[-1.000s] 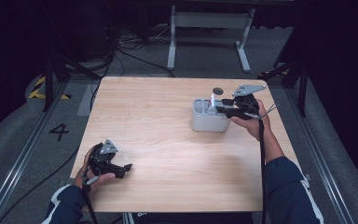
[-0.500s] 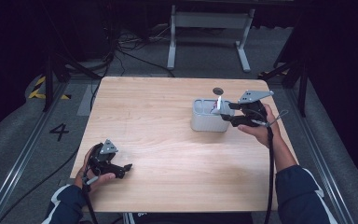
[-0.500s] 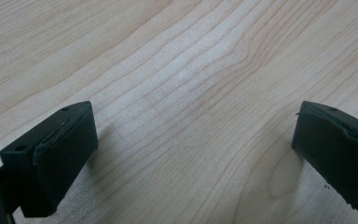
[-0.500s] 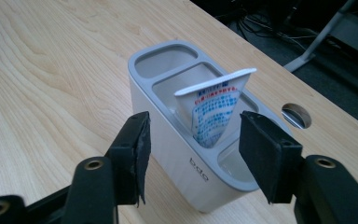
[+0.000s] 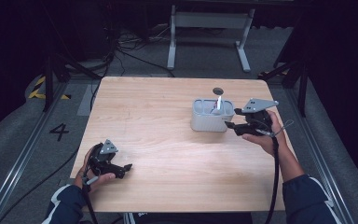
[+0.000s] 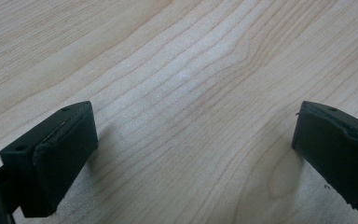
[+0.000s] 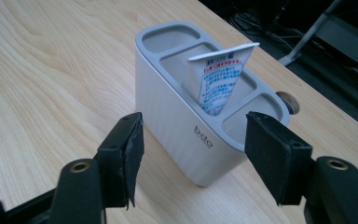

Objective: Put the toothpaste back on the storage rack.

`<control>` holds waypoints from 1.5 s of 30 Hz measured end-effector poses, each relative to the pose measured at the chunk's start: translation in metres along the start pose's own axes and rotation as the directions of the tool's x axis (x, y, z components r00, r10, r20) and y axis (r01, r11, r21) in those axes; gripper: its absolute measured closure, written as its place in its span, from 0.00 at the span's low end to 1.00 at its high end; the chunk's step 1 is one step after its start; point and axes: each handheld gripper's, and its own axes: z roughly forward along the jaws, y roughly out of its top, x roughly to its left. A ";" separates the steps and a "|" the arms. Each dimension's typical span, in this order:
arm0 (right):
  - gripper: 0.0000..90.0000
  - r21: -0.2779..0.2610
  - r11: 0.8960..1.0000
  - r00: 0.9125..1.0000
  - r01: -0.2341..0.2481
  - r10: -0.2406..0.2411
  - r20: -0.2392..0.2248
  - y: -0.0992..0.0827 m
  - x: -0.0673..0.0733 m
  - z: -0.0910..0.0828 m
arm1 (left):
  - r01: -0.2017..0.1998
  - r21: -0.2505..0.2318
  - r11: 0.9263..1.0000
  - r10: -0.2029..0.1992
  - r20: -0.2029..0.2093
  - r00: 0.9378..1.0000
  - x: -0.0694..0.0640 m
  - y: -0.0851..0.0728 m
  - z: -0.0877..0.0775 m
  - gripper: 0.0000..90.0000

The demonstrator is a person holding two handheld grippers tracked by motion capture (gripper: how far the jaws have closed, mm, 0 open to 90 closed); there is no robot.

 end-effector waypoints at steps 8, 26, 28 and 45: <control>0.40 0.039 0.999 0.999 0.032 -0.033 0.005 -0.016 0.007 -0.006 | 0.000 -0.001 1.000 0.000 0.000 1.000 0.000 0.000 0.000 0.01; 0.38 0.099 0.993 0.998 0.059 -0.062 0.026 -0.045 0.019 -0.013 | -0.002 -0.001 1.000 0.002 -0.002 1.000 0.000 0.000 0.000 0.01; 0.37 0.100 0.993 0.998 0.062 -0.065 0.026 -0.048 0.020 -0.014 | -0.001 -0.001 1.000 0.001 0.000 1.000 0.000 0.000 0.000 0.01; 0.30 0.103 0.993 0.998 0.049 -0.053 0.036 -0.093 0.030 -0.027 | 0.000 -0.001 1.000 0.000 0.000 1.000 0.000 0.000 0.000 0.01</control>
